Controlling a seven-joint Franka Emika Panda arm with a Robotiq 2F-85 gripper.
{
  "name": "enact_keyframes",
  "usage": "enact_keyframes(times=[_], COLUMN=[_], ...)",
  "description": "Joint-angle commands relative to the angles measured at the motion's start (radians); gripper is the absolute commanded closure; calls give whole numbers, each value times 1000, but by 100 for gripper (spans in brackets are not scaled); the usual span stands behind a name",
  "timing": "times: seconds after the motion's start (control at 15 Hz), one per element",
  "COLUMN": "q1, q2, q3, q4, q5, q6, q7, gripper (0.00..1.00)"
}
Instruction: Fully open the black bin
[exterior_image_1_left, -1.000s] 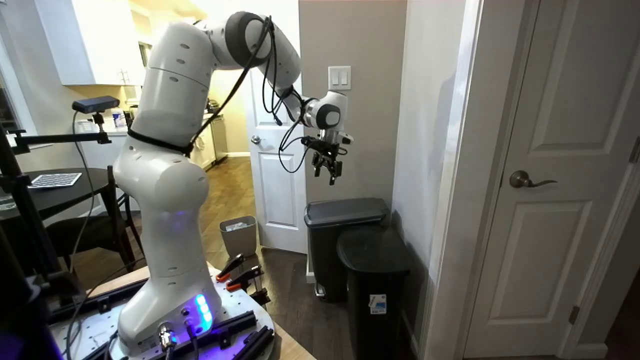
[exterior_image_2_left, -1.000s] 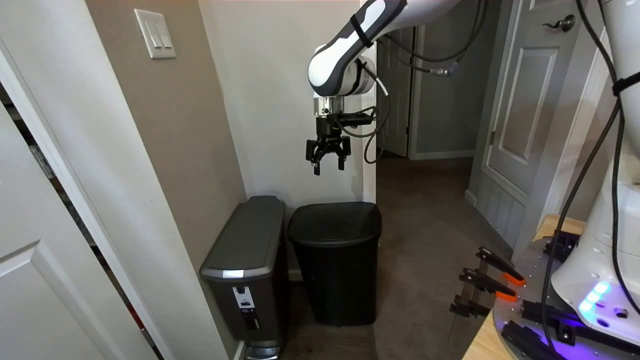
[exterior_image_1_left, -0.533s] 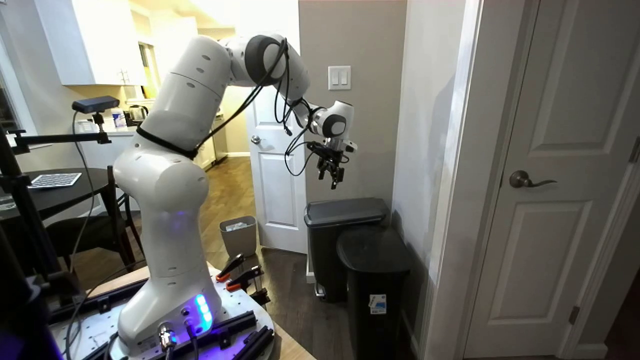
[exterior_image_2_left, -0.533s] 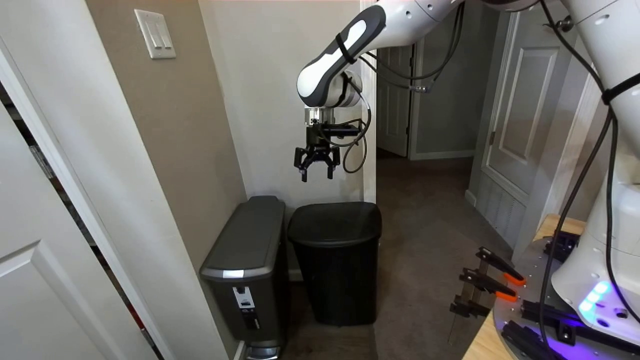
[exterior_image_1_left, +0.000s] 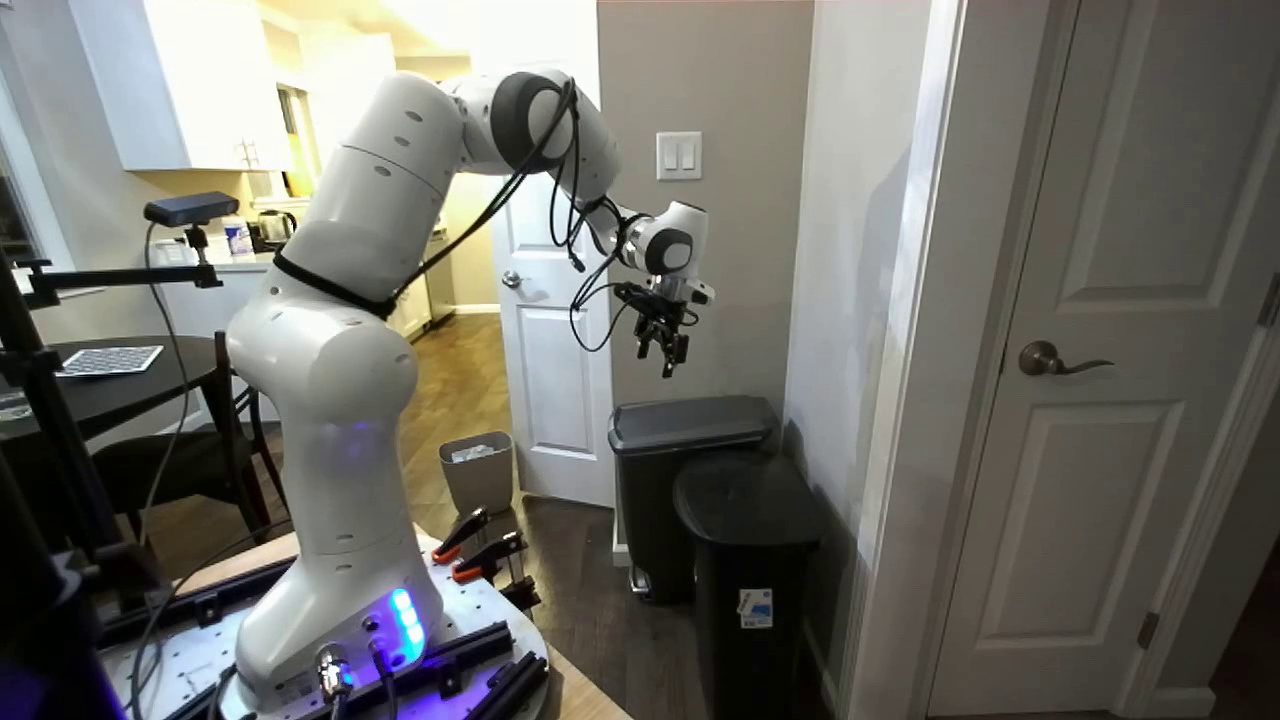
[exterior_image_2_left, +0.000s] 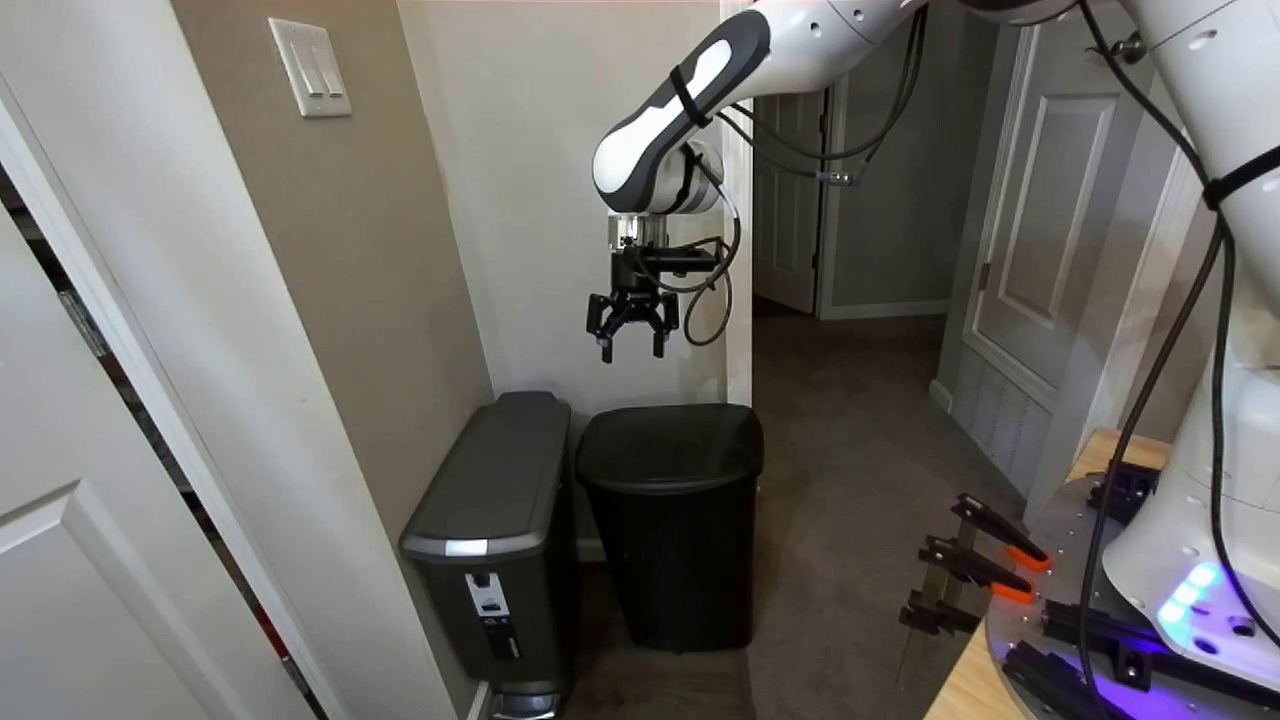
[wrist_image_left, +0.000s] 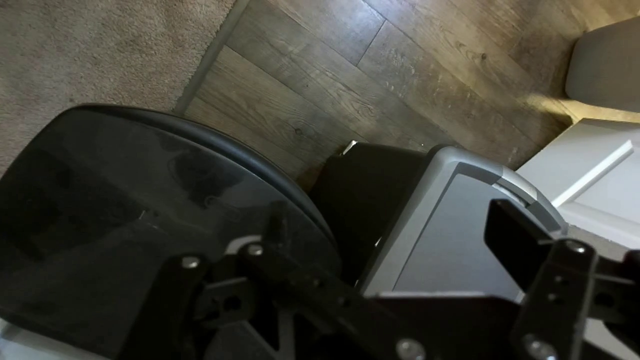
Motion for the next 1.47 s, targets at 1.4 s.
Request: enact_keyframes(times=[1.4], q1=[163], q2=[745], q3=[-57], q4=[1026], q5=[-383], q6=[-587], q7=[-281], gripper=[0])
